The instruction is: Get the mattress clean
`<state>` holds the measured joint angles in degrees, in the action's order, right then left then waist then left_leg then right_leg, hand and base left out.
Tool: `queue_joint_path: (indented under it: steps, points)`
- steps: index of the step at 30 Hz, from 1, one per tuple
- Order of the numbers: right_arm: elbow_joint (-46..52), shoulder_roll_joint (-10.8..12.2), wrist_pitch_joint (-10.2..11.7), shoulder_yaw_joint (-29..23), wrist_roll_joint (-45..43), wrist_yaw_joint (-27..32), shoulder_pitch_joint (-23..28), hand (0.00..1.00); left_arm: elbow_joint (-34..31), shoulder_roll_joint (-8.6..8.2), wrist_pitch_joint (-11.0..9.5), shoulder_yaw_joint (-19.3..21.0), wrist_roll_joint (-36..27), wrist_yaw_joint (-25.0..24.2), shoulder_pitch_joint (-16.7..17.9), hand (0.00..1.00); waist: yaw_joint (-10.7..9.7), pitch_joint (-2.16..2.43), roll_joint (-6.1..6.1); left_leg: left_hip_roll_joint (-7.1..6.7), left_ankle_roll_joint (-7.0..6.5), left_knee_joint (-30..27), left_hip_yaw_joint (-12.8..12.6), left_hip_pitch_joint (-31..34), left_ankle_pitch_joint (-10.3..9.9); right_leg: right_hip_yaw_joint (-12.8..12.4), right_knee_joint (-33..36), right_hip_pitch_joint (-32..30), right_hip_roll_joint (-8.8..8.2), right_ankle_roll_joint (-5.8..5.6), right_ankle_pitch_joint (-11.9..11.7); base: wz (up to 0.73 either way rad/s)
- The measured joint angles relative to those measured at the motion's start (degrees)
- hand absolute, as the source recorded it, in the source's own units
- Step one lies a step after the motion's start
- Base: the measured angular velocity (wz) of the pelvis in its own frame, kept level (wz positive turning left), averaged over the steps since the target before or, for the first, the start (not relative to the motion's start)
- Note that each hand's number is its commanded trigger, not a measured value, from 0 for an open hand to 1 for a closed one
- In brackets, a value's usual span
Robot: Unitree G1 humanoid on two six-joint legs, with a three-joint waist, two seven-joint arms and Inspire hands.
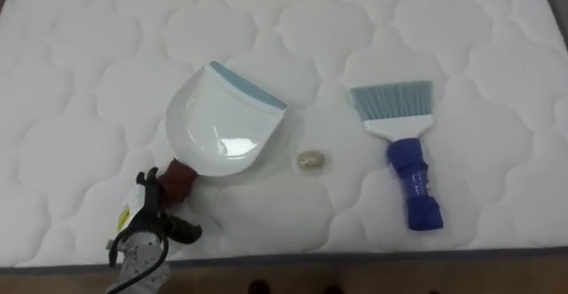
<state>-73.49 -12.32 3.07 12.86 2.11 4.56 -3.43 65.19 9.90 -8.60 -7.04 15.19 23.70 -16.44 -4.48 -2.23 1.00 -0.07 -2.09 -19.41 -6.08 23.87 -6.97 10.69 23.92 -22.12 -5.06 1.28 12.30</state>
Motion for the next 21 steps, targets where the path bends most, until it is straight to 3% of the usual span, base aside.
queue_joint_path:
  steps: [4, 12, 13, 14, 16, 21]
  points:
    - [0.1, 0.1, 0.0, 0.6, 0.0, 0.5, 0.0, 0.00, 0.0, 0.00, 0.0, 0.0, 0.0, 0.6, -0.4, 0.00, -0.2, -0.01, 0.02, 0.06, 0.07, -0.6, 0.0, 0.3, -0.6, 0.0, 0.5, -0.2, -0.08, 0.06, 0.6, 0.00]
    - [2.0, 0.1, 0.6, 1.8, 0.5, 2.9, 0.0, 0.00, 0.0, 0.23, -0.6, -0.1, -3.5, 1.1, -4.3, 0.00, -1.3, -0.34, -0.44, -0.17, 0.03, -3.9, 0.0, 3.1, -1.3, 0.1, 4.1, -3.0, -1.14, 0.17, 2.2, 0.03]
    - [2.2, 0.1, 0.6, 1.8, 0.6, 2.9, 0.0, 0.00, 0.0, 0.32, -0.6, -0.1, -4.1, 1.1, -4.3, 0.28, -1.4, -0.35, -0.44, -0.14, 0.03, -4.1, 0.0, 3.1, -1.4, 0.1, 4.2, -3.0, -1.15, 0.17, 2.3, 0.00]
    - [2.3, 0.1, 0.6, 1.8, 1.1, 3.0, 0.0, 0.00, -0.1, 0.50, -0.6, 0.0, -4.8, 1.1, -4.4, 0.32, -1.7, -0.36, -0.46, -0.13, 0.04, -4.3, 0.0, 3.2, -1.4, 0.1, 4.4, -3.0, -1.16, 0.14, 2.3, 0.00]
    - [2.5, 0.1, 0.6, 1.8, 1.9, 3.1, 0.2, 0.00, -0.1, 0.61, -0.6, 0.0, -6.9, 1.1, -4.8, 1.00, -1.8, -0.36, -0.46, -0.11, 0.01, -4.8, -0.1, 3.8, -1.5, -0.2, 5.0, -3.7, -1.20, 0.16, 2.4, 0.00]
    - [3.1, 0.0, -0.6, 2.3, 2.0, 3.1, 0.5, 0.00, 0.2, 0.92, -0.5, 0.1, -12.5, 1.0, -5.5, 1.00, -1.8, -0.36, -0.47, 0.20, -0.02, -6.3, -0.6, 5.1, -2.1, -1.1, 6.7, -5.4, -1.01, 0.25, 2.6, -0.06]
